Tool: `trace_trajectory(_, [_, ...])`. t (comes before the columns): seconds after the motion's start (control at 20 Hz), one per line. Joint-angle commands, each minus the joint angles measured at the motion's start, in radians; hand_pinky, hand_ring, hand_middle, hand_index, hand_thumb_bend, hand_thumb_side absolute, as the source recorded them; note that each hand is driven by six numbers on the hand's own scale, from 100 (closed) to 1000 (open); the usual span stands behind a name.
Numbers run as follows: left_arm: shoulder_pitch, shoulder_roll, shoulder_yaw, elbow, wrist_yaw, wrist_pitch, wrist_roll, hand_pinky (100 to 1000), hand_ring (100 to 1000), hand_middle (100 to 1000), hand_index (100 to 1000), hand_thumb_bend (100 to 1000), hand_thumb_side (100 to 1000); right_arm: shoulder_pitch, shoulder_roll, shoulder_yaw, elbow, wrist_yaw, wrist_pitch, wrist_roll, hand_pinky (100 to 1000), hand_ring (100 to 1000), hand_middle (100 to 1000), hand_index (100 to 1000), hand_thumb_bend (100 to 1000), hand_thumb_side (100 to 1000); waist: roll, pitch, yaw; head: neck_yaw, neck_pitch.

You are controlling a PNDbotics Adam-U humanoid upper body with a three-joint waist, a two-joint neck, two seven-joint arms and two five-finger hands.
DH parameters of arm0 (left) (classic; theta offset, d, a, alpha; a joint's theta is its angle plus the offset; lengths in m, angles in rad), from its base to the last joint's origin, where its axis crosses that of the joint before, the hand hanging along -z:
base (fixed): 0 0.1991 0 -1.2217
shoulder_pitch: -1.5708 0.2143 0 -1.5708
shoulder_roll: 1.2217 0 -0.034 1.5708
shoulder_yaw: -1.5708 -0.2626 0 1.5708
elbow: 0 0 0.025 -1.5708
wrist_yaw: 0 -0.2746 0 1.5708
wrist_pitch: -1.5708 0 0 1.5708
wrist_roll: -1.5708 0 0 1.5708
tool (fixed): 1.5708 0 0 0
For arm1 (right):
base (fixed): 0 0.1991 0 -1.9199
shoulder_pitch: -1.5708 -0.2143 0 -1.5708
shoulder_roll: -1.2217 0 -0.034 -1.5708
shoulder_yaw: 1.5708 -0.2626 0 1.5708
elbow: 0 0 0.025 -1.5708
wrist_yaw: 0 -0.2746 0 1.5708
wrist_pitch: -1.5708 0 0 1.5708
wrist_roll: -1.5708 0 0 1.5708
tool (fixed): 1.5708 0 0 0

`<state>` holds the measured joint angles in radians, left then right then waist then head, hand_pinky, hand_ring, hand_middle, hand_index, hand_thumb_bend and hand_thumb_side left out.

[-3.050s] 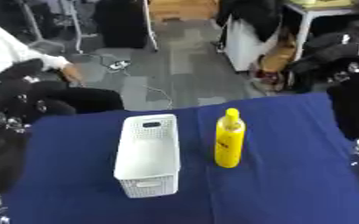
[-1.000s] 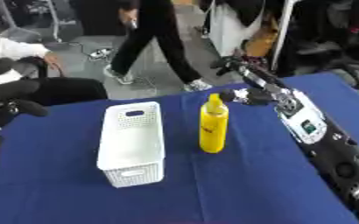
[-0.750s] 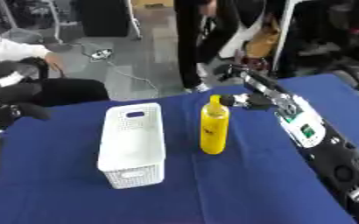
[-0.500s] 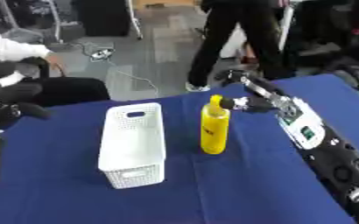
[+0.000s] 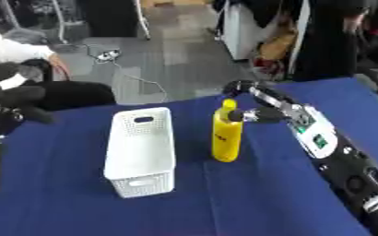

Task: Pick up objects on the table and place them in the box.

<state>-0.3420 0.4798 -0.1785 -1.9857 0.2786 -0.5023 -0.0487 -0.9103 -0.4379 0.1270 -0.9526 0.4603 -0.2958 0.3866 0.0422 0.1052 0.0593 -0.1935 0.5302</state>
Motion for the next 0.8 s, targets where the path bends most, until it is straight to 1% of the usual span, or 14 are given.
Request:
trace_trajectory(0.05, [-0.021,0.005,0.005,-0.014,0.009,-0.001,-0.005,660,791,912,868,279,735,-0.039,-0.004,-0.007,0.011,0.005,-0.003,0.012,1000,849,904,872,1000,905,-0.002,-0.012,0.004,0.007,-0.014])
trace_trajectory(0.35, [-0.027,0.004,0.005,-0.014,0.016,0.0,-0.008,661,791,908,869,272,746,-0.055,0.009,-0.015,0.049,0.012,-0.016,0.012,1000,849,899,868,1000,908,-0.005,-0.01,0.008,0.007,-0.014])
trace_trajectory(0.55, [-0.031,0.004,0.005,-0.014,0.018,0.001,-0.011,662,792,907,869,272,746,-0.062,0.016,-0.02,0.07,0.011,-0.028,0.01,1000,846,896,870,1000,905,-0.006,-0.009,0.01,0.004,-0.02])
trace_trajectory(0.8, [-0.032,0.003,0.006,-0.014,0.02,0.001,-0.013,663,792,907,870,272,746,-0.067,0.018,-0.024,0.096,0.009,-0.032,0.015,1000,846,899,872,1000,893,-0.006,-0.009,0.011,0.006,-0.021])
